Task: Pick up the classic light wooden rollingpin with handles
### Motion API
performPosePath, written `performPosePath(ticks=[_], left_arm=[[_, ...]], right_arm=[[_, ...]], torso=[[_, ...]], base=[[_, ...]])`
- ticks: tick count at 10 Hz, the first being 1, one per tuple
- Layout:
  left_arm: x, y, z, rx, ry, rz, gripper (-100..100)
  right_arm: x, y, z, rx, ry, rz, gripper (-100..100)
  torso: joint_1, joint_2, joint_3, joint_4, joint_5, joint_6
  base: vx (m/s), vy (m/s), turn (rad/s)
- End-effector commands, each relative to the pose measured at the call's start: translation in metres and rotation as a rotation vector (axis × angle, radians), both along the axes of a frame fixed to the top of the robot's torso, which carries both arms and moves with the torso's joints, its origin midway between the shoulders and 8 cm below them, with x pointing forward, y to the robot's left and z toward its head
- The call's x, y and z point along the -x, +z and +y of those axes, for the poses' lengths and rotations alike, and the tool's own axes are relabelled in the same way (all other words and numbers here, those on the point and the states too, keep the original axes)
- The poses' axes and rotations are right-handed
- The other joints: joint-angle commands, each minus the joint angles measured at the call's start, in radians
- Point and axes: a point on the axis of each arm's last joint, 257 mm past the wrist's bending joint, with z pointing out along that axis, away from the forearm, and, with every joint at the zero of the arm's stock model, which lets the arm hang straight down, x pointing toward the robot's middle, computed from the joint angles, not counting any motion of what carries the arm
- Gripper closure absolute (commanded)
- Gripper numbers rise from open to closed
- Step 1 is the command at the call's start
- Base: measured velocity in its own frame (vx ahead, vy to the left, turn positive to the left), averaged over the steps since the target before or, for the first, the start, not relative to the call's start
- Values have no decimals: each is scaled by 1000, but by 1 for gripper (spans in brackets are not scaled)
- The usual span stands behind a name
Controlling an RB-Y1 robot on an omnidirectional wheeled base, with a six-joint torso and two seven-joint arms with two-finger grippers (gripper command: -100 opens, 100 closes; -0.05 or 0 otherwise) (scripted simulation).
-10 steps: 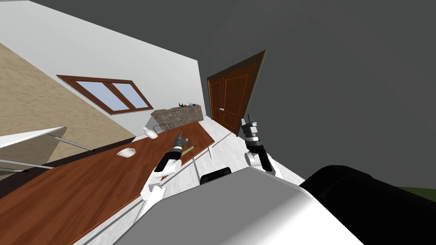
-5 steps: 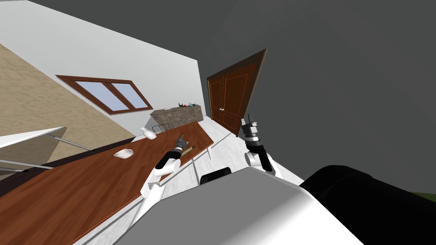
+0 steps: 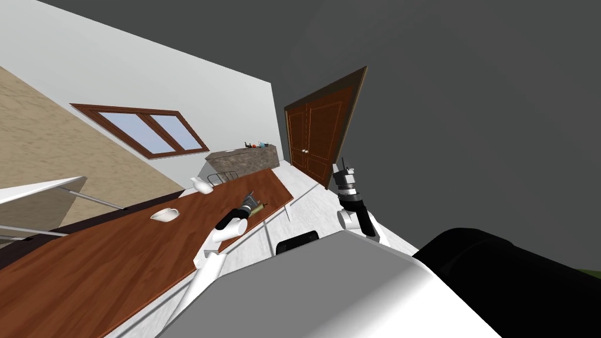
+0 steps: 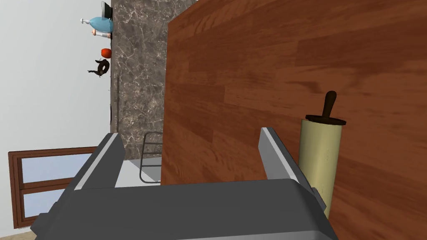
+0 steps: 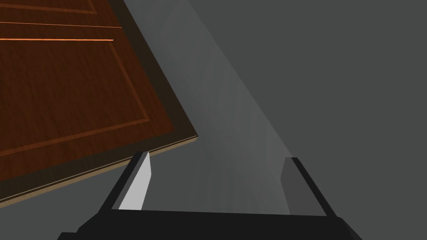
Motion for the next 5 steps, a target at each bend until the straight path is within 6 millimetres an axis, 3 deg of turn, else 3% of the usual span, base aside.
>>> performPosePath(ticks=[1, 2, 4, 5], left_arm=[[3, -13, 2, 7, 5, 52, -100], [6, -28, 12, 18, 19, 101, -100], [9, -33, 12, 19, 18, 125, -100], [15, -51, 22, 29, 33, 188, -100]], right_arm=[[0, 0, 0, 0, 0, 0, 0], [0, 0, 0, 0, 0, 0, 0], [0, 0, 0, 0, 0, 0, 0], [0, 0, 0, 0, 0, 0, 0]], torso=[[0, 0, 0, 0, 0, 0], [0, 0, 0, 0, 0, 0], [0, 0, 0, 0, 0, 0], [1, 1, 1, 0, 0, 0]], base=[[30, -20, -6], [35, -23, -25], [29, -12, -3], [30, -13, -27]])
